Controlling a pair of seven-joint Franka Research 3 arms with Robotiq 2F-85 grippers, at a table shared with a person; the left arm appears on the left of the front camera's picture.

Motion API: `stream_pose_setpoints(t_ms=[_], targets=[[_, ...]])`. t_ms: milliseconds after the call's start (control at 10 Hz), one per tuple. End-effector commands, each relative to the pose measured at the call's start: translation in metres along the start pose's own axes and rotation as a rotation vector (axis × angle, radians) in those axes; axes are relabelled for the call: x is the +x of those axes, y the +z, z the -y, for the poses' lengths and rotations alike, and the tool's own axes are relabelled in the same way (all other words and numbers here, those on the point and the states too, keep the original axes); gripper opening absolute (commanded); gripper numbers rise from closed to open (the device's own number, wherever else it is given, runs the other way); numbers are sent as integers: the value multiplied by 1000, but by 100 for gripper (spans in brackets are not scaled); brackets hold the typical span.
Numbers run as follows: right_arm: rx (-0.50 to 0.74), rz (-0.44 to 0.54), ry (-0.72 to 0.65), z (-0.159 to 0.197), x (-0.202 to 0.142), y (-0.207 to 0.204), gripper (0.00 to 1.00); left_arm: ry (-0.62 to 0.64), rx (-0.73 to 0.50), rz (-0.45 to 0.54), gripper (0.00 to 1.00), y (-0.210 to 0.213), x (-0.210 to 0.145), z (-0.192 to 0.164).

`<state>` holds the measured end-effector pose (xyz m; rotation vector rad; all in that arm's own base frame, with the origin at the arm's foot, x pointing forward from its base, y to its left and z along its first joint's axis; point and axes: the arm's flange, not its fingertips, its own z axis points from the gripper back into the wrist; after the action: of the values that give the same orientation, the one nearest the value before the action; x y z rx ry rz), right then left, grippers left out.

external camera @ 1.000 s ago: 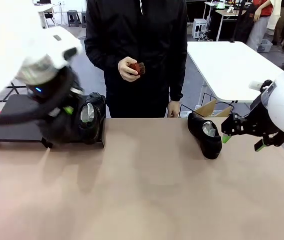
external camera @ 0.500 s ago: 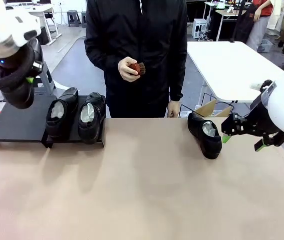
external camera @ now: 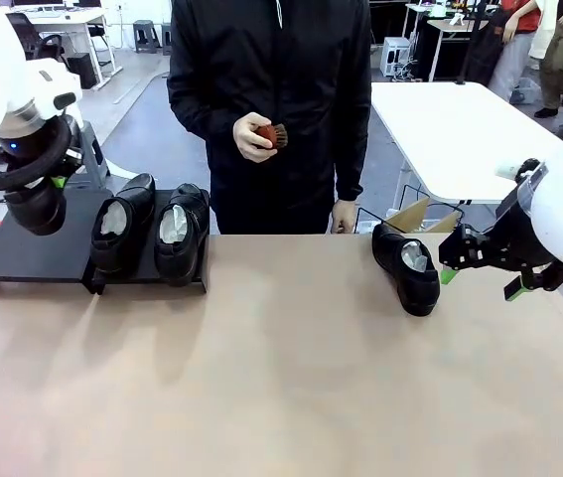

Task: Organize the shoes by placing them on the stand.
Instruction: Place the Shoe from the middle of the table onto the Shoes Stand.

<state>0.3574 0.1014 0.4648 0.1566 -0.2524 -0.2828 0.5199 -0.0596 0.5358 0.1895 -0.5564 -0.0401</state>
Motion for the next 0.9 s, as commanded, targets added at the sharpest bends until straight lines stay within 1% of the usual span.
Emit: stream_pose_setpoints(t_ms=[0,100,300,400,500,700,800], targets=[[7,0,7,-1,0,-1,100,-1,11,32,0,13,-3,-1],[7,0,7,-1,0,-1,100,0,0,0,0,0,0,0],[7,0,7,-1,0,-1,100,-32,29,-17,0,-21,6,-24],[7,0,7,-1,0,-1,100,-65,-28,-46,0,-30,7,-39],[7,0,7,-1,0,-1,100,-75,2,-33,0,-41,11,-55],[7,0,7,-1,0,-1,100,-99,9,-24,0,-53,18,-72],[7,0,7,-1,0,-1,100,-141,25,-30,0,-63,19,-76]])
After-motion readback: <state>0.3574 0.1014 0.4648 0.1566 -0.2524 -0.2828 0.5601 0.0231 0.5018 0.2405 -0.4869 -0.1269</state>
